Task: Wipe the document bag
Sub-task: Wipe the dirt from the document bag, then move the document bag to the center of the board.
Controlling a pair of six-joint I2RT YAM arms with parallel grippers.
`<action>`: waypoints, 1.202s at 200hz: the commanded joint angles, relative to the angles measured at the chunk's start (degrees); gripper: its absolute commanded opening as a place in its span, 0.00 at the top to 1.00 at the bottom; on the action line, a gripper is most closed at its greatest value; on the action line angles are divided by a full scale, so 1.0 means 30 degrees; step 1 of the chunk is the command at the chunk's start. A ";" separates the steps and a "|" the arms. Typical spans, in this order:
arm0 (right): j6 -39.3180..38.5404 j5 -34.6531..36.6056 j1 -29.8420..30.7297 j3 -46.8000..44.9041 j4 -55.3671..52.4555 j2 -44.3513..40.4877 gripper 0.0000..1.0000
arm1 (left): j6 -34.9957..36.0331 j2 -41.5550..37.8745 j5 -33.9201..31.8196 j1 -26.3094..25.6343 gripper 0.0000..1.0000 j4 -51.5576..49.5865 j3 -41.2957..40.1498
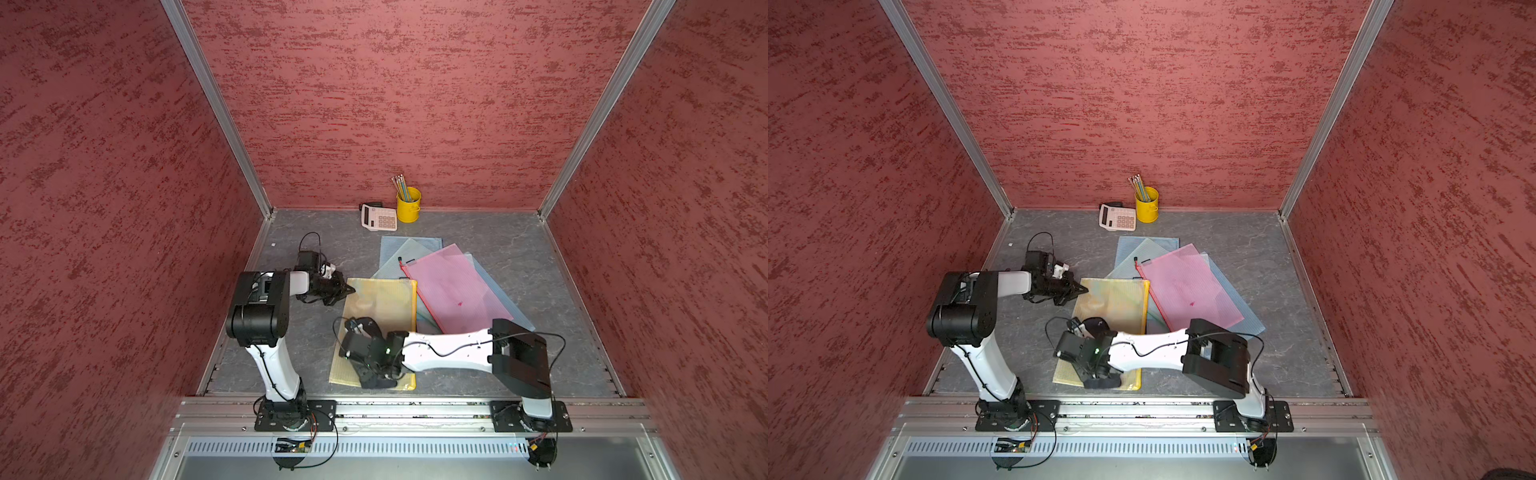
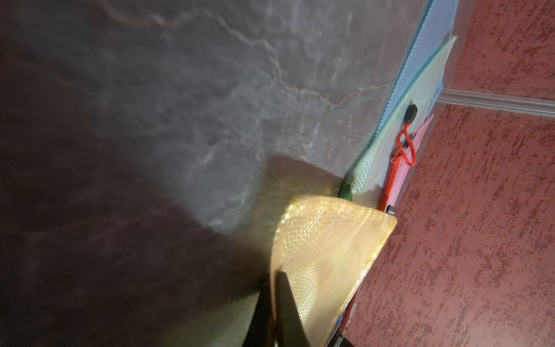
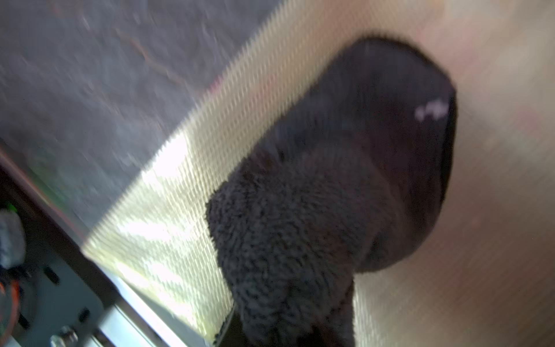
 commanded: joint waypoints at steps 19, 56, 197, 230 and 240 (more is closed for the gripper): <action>-0.3681 -0.0429 -0.2042 0.6023 -0.0545 0.5343 1.00 | 0.0221 -0.0028 -0.1084 -0.0264 1.00 -0.0545 -0.0193; -0.4809 -0.3158 -0.1998 0.5035 0.3802 0.6529 1.00 | -0.0057 0.0141 -0.0968 -0.0310 1.00 -0.0243 -0.0447; -0.3605 -0.5073 -0.2610 -0.4557 0.6117 -0.3996 1.00 | 0.4146 -0.0996 -0.2787 0.0759 1.00 -0.6209 0.3591; -0.3771 -0.2758 -0.5755 -0.4927 0.5400 -0.7337 1.00 | 0.7970 -0.0958 -0.6296 0.0865 1.00 -1.0063 0.6789; -0.3869 -0.1862 -0.6598 -0.4939 0.4880 -0.7819 1.00 | 0.9043 -0.0837 -0.7528 0.0934 1.00 -1.0668 0.7449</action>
